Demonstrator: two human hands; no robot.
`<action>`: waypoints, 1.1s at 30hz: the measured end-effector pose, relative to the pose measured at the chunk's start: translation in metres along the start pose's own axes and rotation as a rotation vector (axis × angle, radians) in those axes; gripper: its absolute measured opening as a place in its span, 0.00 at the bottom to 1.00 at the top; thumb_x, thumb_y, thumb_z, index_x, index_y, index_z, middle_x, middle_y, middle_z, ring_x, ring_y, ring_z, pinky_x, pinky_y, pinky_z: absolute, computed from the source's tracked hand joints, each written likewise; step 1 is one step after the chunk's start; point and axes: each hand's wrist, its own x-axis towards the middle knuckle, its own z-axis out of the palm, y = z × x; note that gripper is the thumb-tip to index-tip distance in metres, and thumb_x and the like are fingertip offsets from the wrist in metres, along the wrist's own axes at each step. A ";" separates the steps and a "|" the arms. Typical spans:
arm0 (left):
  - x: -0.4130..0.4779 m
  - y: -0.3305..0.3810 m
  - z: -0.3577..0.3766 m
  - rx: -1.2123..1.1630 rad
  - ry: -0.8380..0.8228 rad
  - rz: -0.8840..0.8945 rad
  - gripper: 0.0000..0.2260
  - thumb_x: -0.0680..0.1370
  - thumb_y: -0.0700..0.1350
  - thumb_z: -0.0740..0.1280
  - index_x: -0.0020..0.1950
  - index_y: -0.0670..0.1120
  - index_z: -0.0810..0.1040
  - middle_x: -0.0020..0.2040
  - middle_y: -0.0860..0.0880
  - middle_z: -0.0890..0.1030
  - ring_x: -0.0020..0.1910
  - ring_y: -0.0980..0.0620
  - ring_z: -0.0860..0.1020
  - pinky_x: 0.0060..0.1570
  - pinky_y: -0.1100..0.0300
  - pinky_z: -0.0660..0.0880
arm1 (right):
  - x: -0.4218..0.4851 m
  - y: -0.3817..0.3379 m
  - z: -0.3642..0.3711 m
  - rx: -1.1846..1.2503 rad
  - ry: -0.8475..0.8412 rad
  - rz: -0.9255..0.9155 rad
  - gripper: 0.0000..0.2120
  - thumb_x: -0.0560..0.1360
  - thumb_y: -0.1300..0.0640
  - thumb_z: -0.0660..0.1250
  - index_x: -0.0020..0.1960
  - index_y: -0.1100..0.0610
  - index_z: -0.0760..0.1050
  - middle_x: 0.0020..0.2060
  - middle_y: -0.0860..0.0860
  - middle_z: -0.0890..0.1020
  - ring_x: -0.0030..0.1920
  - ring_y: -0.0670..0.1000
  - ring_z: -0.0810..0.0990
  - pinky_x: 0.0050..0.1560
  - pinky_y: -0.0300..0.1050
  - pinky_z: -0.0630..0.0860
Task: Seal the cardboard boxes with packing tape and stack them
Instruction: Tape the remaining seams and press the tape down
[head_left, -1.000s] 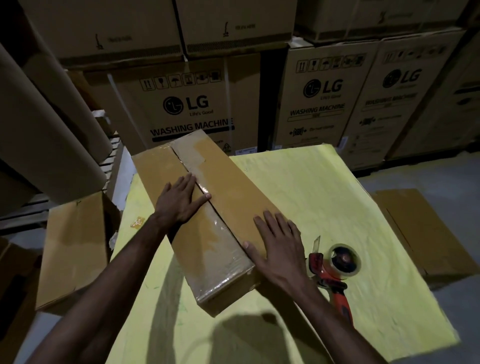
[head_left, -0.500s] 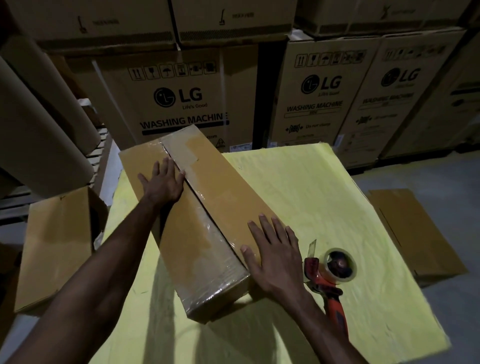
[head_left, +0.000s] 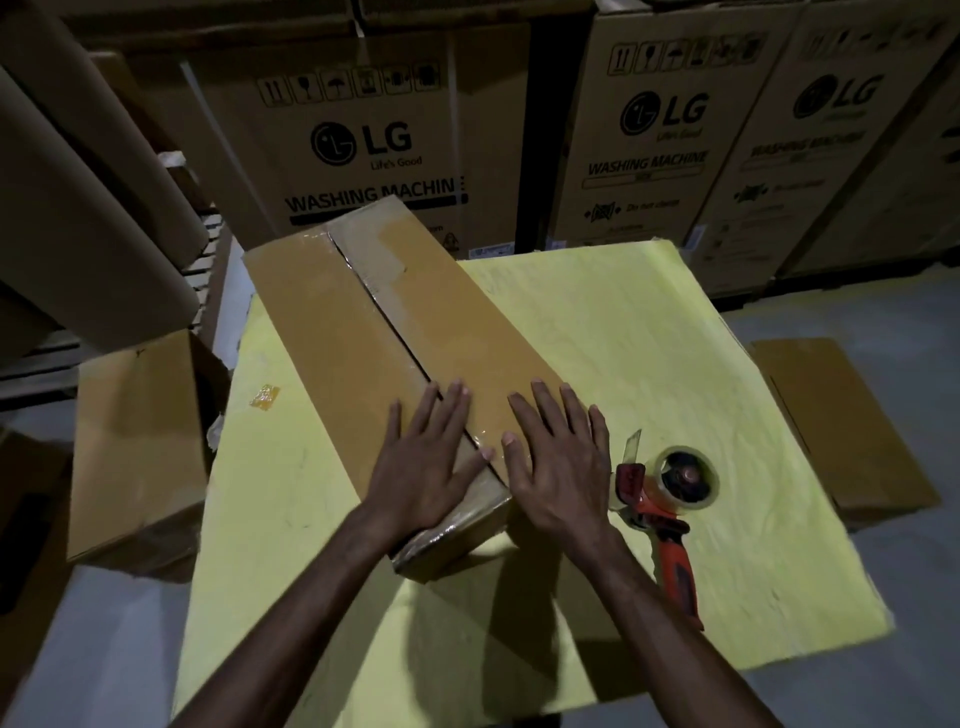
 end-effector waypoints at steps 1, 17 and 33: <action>-0.011 0.008 0.003 -0.004 -0.005 0.000 0.37 0.82 0.72 0.41 0.84 0.54 0.36 0.83 0.57 0.34 0.82 0.53 0.32 0.79 0.37 0.37 | -0.002 0.000 0.000 -0.001 -0.001 0.003 0.26 0.84 0.39 0.51 0.80 0.42 0.62 0.82 0.45 0.57 0.83 0.50 0.48 0.81 0.59 0.47; -0.043 0.002 0.006 -0.927 0.659 -0.667 0.32 0.83 0.62 0.62 0.82 0.46 0.65 0.77 0.45 0.72 0.75 0.44 0.71 0.75 0.52 0.67 | -0.018 -0.013 -0.003 0.189 0.174 0.351 0.33 0.79 0.39 0.66 0.79 0.51 0.62 0.75 0.56 0.68 0.73 0.59 0.67 0.68 0.60 0.67; 0.024 -0.049 0.003 -0.787 0.938 -0.517 0.16 0.86 0.51 0.62 0.67 0.43 0.79 0.61 0.45 0.83 0.61 0.46 0.80 0.58 0.56 0.74 | -0.041 0.082 0.017 0.762 0.735 0.870 0.21 0.79 0.57 0.71 0.69 0.57 0.71 0.64 0.55 0.78 0.62 0.58 0.78 0.58 0.55 0.78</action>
